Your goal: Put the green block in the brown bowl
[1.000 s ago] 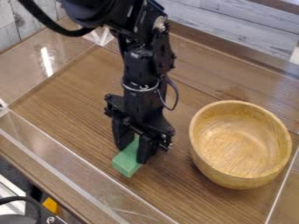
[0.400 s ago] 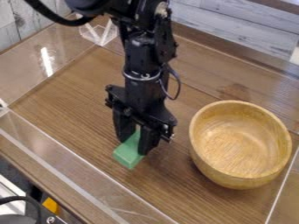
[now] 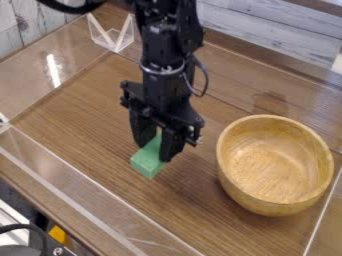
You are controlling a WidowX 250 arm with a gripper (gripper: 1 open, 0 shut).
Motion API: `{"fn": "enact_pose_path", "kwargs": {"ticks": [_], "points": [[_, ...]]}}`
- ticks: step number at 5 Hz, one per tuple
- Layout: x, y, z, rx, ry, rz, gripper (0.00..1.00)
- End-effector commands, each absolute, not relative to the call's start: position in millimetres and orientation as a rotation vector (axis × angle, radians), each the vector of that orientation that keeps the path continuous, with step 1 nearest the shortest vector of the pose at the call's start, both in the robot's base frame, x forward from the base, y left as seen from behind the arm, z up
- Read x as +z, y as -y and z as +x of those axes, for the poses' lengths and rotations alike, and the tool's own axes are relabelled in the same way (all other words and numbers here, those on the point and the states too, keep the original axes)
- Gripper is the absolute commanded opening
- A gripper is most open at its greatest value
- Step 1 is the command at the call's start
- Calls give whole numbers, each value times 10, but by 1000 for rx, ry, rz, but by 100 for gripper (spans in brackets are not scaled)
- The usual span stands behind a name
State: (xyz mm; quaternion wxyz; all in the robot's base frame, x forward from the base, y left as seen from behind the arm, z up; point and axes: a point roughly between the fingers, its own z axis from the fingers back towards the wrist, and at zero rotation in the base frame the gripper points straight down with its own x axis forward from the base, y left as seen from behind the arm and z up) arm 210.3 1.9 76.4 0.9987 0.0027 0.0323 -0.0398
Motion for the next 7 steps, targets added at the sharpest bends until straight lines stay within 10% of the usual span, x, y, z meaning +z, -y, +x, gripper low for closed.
{"fn": "enact_pose_path", "kwargs": {"ticks": [1,4,7], "points": [[1010,-49,2218,-92,17,28,0],[1315,33,2486,-141,192,70,0],[1132,857,2419,-346,130,-12,0]]}}
